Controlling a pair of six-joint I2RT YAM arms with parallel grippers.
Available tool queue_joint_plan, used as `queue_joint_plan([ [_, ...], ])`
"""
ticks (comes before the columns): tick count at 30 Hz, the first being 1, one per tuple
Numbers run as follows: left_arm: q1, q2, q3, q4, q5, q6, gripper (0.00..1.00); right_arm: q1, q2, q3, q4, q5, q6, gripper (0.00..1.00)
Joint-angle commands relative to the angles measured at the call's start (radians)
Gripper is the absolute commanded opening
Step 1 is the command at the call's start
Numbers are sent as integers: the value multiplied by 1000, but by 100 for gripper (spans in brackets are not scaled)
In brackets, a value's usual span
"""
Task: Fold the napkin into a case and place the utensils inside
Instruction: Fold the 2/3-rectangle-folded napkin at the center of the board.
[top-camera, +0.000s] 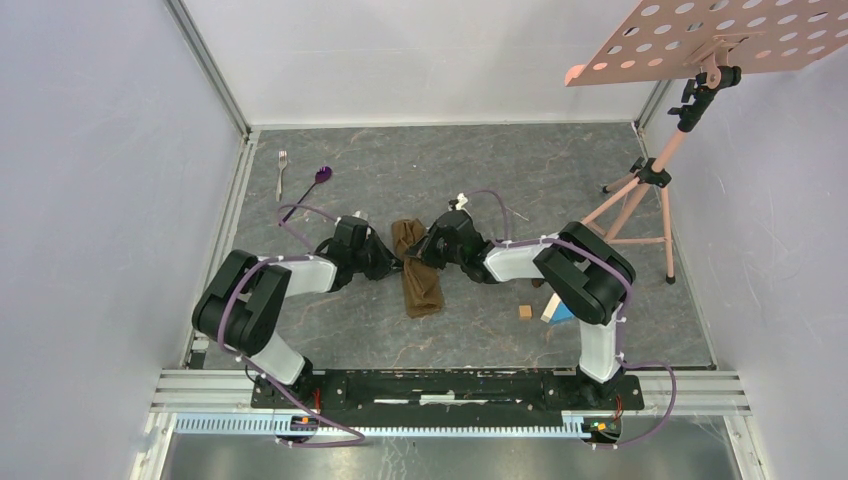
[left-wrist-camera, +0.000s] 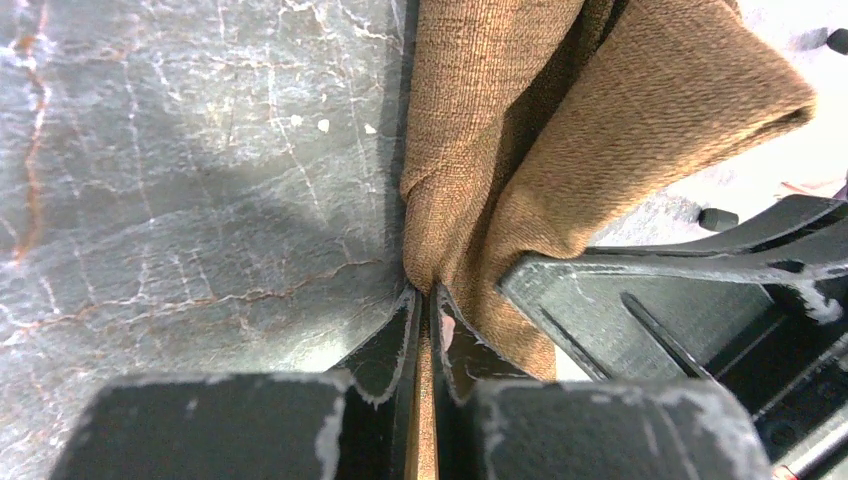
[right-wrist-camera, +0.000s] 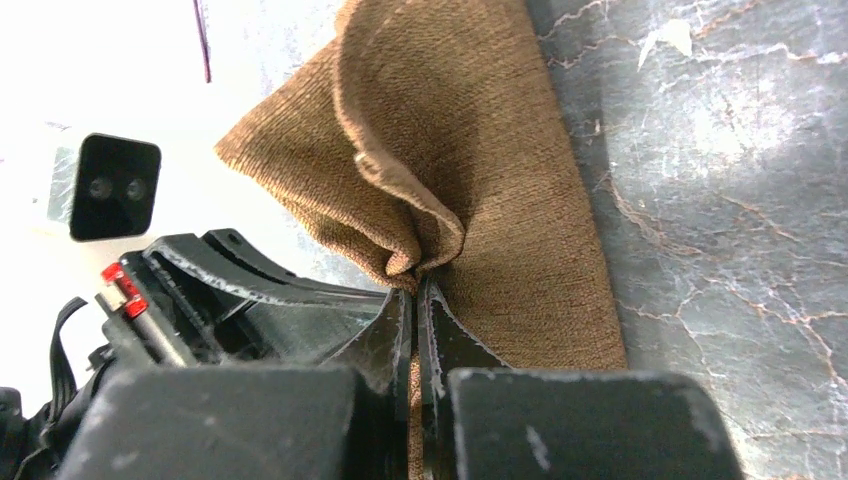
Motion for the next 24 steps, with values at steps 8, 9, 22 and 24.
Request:
queue_joint_plan([
  [8,-10,-27,-36,-45,-34,7,9,15,46,6,42,-3,5,0],
  [9,-9,-25,-39,-35,-25,14,10,15,48,1,48,-4,4,0],
  [22,-4,-171,-127,-67,-60,50,29,14,63,-1,98,-30,-11,1],
  [24,1,-211,-126,-103,-58,58,39,15,61,-18,131,-50,-17,8],
])
